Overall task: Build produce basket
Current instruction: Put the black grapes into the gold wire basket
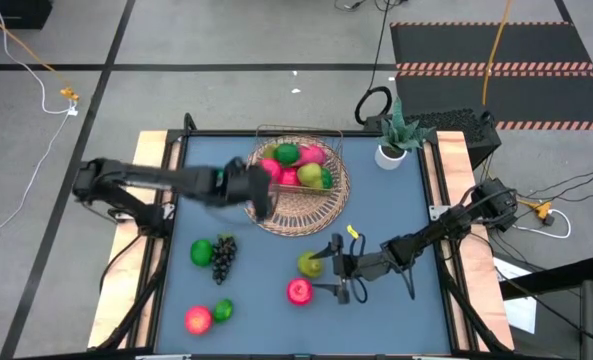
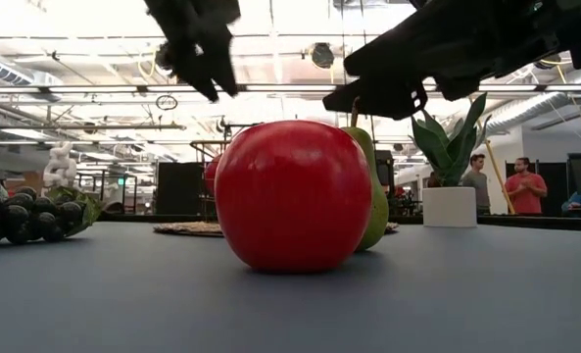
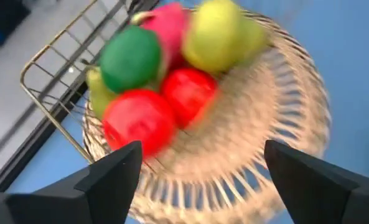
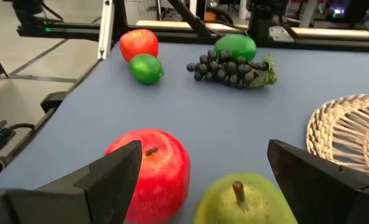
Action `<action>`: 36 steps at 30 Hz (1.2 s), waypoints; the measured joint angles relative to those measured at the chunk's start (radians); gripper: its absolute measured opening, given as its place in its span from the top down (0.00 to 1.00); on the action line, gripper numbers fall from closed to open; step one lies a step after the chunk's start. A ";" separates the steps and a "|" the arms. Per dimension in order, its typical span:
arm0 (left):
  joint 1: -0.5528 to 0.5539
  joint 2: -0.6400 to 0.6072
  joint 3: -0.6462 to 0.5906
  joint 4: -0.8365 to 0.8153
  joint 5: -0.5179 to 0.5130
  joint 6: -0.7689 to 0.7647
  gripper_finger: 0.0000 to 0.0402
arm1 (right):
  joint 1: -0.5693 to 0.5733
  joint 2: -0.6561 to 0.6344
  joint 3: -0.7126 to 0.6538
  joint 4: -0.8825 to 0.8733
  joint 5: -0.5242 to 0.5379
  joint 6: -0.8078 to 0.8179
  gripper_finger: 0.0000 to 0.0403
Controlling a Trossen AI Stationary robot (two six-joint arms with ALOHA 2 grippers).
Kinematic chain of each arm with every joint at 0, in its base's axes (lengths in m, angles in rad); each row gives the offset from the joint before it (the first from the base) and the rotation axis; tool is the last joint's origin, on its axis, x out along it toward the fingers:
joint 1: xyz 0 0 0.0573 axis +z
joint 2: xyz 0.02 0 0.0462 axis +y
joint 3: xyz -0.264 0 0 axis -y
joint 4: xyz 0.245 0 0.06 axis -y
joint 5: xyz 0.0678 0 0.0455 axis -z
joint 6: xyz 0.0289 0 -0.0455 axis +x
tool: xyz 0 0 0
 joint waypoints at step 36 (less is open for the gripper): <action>-0.423 -0.007 -0.525 0.074 0.197 -0.727 0.64 | -0.125 0.001 0.210 -0.172 -0.052 0.056 0.15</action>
